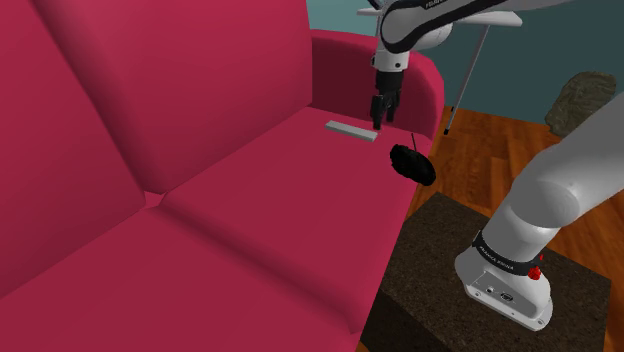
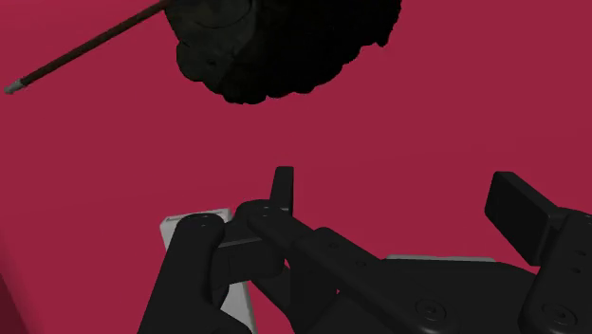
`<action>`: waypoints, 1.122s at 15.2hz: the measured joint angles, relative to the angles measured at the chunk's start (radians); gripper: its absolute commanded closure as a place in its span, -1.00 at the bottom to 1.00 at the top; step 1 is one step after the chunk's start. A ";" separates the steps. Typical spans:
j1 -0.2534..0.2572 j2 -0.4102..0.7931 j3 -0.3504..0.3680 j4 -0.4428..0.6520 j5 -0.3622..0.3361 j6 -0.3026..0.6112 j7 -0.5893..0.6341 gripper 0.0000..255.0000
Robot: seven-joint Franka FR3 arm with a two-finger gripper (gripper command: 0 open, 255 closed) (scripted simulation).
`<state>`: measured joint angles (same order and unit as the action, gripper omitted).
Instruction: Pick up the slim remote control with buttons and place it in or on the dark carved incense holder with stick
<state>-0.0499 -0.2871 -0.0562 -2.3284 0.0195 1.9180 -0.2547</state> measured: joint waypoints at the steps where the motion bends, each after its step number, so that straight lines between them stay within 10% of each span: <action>1: -0.003 0.041 -0.005 0.021 0.000 0.028 -0.007 -1.00; 17: -0.047 0.554 -0.044 0.434 0.040 0.241 -0.095 -1.00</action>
<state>-0.0965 0.2667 -0.1006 -1.8945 0.0593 2.1591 -0.3496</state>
